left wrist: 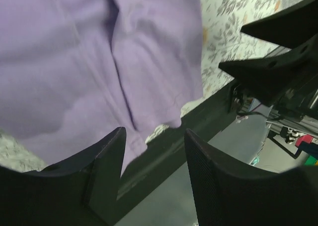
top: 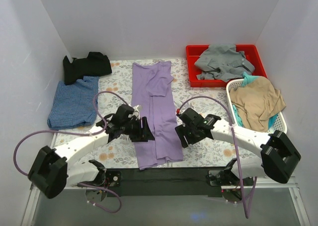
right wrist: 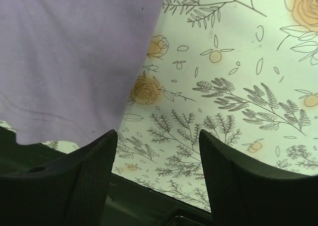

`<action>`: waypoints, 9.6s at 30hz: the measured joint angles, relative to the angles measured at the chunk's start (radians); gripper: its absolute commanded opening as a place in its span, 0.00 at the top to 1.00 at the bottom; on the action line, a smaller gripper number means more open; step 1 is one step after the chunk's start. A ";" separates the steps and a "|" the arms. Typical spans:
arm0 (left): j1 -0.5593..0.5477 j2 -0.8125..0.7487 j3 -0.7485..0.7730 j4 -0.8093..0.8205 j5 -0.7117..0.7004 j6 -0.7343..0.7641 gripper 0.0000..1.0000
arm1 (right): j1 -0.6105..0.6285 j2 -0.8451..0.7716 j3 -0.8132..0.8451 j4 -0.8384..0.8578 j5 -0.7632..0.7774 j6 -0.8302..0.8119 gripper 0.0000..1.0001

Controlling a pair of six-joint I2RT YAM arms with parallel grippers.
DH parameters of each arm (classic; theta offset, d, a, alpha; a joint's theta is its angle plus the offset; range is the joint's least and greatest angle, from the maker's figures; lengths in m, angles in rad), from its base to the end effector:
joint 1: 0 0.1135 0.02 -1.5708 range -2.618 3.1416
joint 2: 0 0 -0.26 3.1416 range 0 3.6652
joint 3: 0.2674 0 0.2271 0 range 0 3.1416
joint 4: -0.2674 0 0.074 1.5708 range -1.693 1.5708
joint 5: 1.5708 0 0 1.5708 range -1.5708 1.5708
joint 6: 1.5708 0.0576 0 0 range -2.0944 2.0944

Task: Fold and stack the t-shirts
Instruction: Fold the tshirt

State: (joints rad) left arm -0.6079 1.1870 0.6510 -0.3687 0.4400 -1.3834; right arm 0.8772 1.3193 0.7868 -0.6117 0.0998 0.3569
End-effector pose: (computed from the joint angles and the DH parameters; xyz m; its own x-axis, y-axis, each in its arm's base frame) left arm 0.1662 -0.1455 0.1952 -0.8402 -0.4983 0.2139 -0.4976 0.5516 -0.6695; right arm 0.1507 0.1723 0.1863 -0.8034 -0.4226 -0.4194 -0.4889 0.8703 0.0596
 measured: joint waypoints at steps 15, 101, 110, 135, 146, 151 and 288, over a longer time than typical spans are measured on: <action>-0.188 -0.224 -0.196 -0.159 -0.209 -0.296 0.53 | -0.003 -0.183 -0.208 0.221 -0.171 0.166 0.27; -0.239 -0.138 -0.130 -0.406 -0.409 -0.389 0.38 | 0.107 -0.159 -0.125 0.146 0.005 0.201 0.25; -0.239 -0.287 -0.132 -0.401 -0.357 -0.395 0.16 | 0.106 -0.270 -0.250 0.168 -0.114 0.278 0.25; -0.241 -0.269 -0.254 -0.346 -0.237 -0.432 0.80 | 0.105 -0.236 -0.365 0.398 -0.277 0.407 0.28; -0.242 -0.226 -0.265 -0.275 -0.239 -0.435 1.00 | 0.104 -0.202 -0.407 0.446 -0.289 0.433 0.99; -0.243 -0.245 -0.247 -0.301 -0.259 -0.430 1.00 | 0.103 -0.220 -0.407 0.440 -0.286 0.417 0.99; 0.362 0.500 0.388 -0.042 -0.416 0.171 0.31 | -0.282 0.618 0.510 0.295 -0.140 -0.185 0.45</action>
State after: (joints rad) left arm -0.2455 1.6867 1.0389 -0.4110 0.0242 -1.2125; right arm 0.5957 1.9377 1.2964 -0.3168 -0.0402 0.1719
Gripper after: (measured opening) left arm 0.689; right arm 0.549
